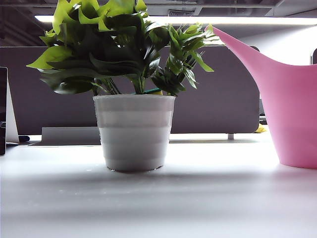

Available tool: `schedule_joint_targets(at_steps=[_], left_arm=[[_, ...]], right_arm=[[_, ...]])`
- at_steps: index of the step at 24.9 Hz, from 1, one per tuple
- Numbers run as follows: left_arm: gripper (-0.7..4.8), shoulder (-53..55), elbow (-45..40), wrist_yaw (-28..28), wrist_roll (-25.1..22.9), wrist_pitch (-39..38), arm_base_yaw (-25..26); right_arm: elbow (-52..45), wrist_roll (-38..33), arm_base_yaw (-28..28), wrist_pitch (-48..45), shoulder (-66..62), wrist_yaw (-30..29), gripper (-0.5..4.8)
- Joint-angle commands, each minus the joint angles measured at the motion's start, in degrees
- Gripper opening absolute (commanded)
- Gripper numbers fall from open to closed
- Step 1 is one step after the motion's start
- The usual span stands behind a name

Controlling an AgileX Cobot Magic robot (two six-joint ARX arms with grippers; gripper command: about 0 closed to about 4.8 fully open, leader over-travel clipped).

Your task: Pick up the watering can from the table, water the potted plant, and put the can back.

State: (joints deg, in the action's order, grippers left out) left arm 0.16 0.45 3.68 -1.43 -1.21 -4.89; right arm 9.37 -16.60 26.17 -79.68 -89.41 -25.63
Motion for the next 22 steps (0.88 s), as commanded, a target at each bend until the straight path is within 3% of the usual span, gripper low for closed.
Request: schedule_joint_targets(at_steps=[1,4,6,8,10,16,22], left_arm=[[-0.05,0.07,0.04,0.15,0.15,0.42,2.67],[-0.05,0.07,0.04,0.02,0.15,0.42,5.01],[-0.05,0.07,0.04,0.15,0.15,0.42,6.34],[-0.05,0.07,0.04,0.17,0.15,0.42,6.78],[-0.05,0.07,0.04,0.04,0.15,0.42,6.75],[-0.05,0.07,0.04,0.07,0.15,0.42,6.75],[-0.05,0.07,0.04,0.07,0.15,0.42,6.75]], right_arm=[[-2.56,-3.21,0.09,-1.29,7.78,0.0,2.12],[-5.27,-6.25,0.07,-1.2,16.33,-0.31,1.92],[-5.88,-7.34,0.04,-1.22,17.57,-4.2,0.9],[-5.86,-11.02,0.0,-1.25,17.75,-11.82,-0.01],[-5.88,-15.1,-0.72,-1.22,18.56,-16.09,-0.09],[-5.86,-21.49,-6.29,-1.22,24.35,-16.55,-0.09],[-5.88,-21.05,-13.55,-1.14,25.81,-16.72,-0.08]])
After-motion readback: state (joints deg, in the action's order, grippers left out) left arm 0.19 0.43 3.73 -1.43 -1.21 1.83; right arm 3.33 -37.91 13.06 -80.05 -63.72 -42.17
